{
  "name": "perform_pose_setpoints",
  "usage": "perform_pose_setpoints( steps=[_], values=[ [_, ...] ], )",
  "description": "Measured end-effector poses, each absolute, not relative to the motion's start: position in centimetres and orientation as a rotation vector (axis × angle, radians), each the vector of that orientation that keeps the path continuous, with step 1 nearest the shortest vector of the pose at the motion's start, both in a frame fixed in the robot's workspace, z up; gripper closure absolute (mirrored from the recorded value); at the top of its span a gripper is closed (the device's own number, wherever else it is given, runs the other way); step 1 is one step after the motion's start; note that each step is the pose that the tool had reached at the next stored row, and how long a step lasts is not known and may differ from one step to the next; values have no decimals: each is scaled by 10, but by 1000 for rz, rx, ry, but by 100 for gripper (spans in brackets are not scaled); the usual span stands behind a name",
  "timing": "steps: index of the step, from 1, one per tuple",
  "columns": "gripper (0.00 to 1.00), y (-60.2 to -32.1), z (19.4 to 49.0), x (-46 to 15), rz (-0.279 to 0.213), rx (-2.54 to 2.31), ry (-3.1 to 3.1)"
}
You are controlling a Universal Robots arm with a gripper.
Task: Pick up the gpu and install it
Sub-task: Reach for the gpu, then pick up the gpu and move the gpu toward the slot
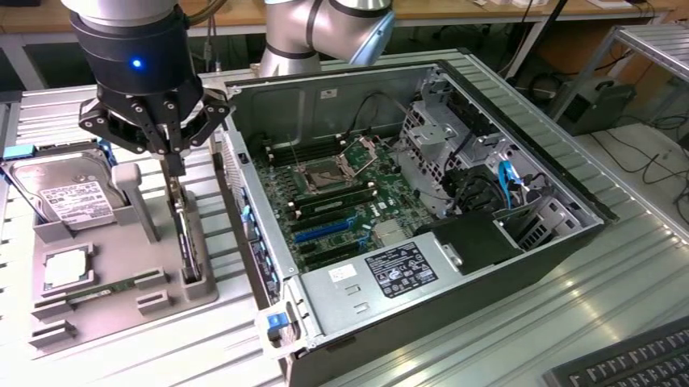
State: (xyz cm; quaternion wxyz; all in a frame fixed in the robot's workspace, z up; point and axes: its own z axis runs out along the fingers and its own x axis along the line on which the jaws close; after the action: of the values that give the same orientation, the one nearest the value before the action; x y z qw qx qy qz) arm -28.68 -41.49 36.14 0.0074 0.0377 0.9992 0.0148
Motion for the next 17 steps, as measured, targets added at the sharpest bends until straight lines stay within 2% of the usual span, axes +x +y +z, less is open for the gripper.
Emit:
perform_pose_setpoints(
  steps=[12, 13, 14, 15, 16, 17],
  values=[
    [89, -415, 361, -287, 46, 118, 3124],
    [89, -415, 361, -287, 46, 118, 3124],
    [83, -415, 361, -287, 46, 118, 3124],
    [83, -415, 359, -288, 46, 118, 3124],
    [76, -415, 357, -289, 46, 118, 3124],
    [76, -415, 355, -290, 46, 118, 3124]
  ],
)
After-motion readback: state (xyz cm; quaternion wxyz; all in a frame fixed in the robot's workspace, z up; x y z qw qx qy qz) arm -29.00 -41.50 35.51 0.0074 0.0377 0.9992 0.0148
